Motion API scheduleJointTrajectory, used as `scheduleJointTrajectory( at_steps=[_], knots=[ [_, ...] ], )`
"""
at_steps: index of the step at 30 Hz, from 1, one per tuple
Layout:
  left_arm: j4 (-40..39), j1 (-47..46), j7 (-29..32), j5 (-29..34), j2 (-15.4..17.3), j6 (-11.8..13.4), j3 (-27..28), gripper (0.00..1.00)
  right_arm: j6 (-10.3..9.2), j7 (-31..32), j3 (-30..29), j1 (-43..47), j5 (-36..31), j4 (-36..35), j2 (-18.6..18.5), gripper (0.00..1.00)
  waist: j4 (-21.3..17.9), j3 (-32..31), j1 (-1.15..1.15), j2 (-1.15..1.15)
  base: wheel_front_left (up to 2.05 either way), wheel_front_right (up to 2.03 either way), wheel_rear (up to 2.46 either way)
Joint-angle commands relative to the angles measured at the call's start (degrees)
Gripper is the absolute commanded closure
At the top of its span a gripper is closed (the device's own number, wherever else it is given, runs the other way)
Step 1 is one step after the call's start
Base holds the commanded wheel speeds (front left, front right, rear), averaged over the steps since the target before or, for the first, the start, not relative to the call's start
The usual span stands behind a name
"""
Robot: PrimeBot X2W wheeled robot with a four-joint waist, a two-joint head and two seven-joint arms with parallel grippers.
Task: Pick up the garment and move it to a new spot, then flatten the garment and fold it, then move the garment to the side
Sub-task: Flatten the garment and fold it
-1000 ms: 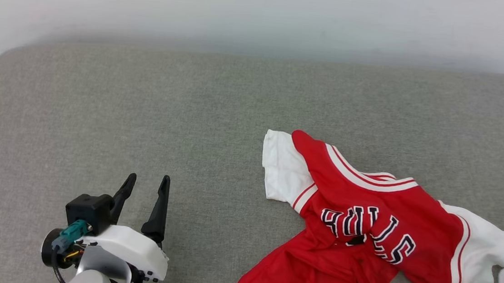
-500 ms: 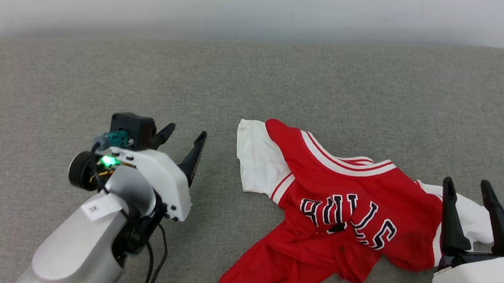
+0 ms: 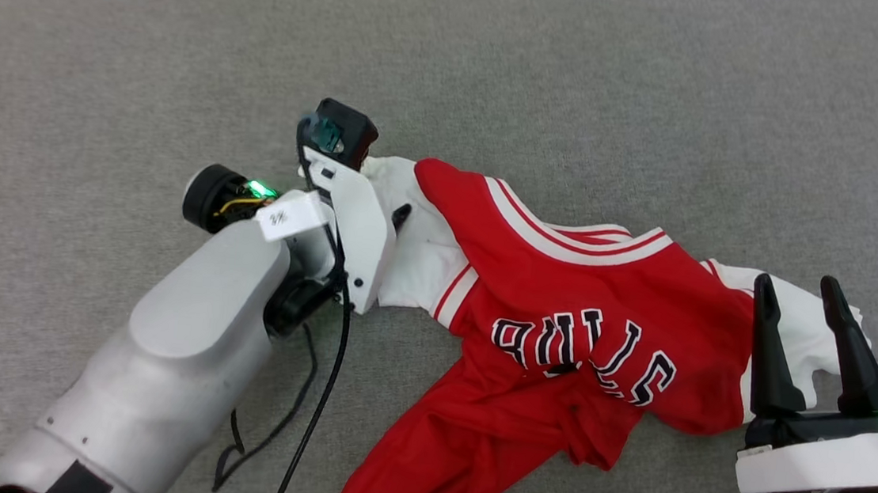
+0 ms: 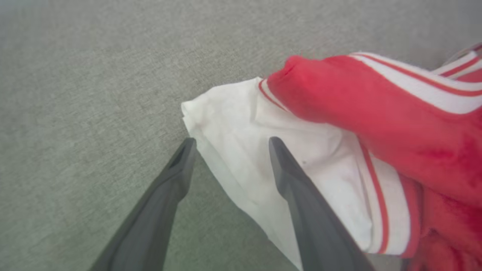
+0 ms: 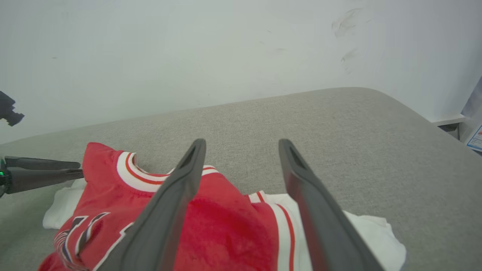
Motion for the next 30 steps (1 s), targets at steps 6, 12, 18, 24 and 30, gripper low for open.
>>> scheduleJointTrajectory(
  at_steps=[6,12,18,24,30],
  knots=[
    [8.85,-3.1,7.42,1.81,-0.75,-2.26,-4.31,0.0,-0.04,-1.19,-0.33,-1.01,1.32,1.27,0.15,0.0,-1.11,1.89,-0.01,0.0,0.0,0.0,0.0],
    [13.9,-2.75,12.15,1.27,-2.28,-4.62,-7.32,1.0,-0.04,-1.75,-0.57,-1.54,2.68,3.13,0.15,0.0,-1.33,2.14,-0.01,0.0,0.0,0.0,0.0],
    [15.39,-4.51,7.51,1.82,-2.24,-4.33,-6.63,1.0,-0.04,-1.8,-0.69,-1.81,3.04,4.71,0.15,0.0,-1.25,1.29,-0.01,0.0,0.0,0.0,0.0],
    [13.05,-3.27,-1.89,0.22,-1.13,-2.72,-3.1,1.0,-0.04,-0.49,-2.71,-1.14,2.8,5.88,0.15,0.0,0.07,-1.56,-0.01,0.0,0.0,0.0,0.0],
    [6.2,2.55,-11.02,-1.68,1.46,0.26,0.84,1.0,-0.04,2.45,-8.08,-1.07,3.01,8.04,0.13,0.0,2.51,-4.18,-0.01,0.0,0.0,0.0,0.0]
  ],
)
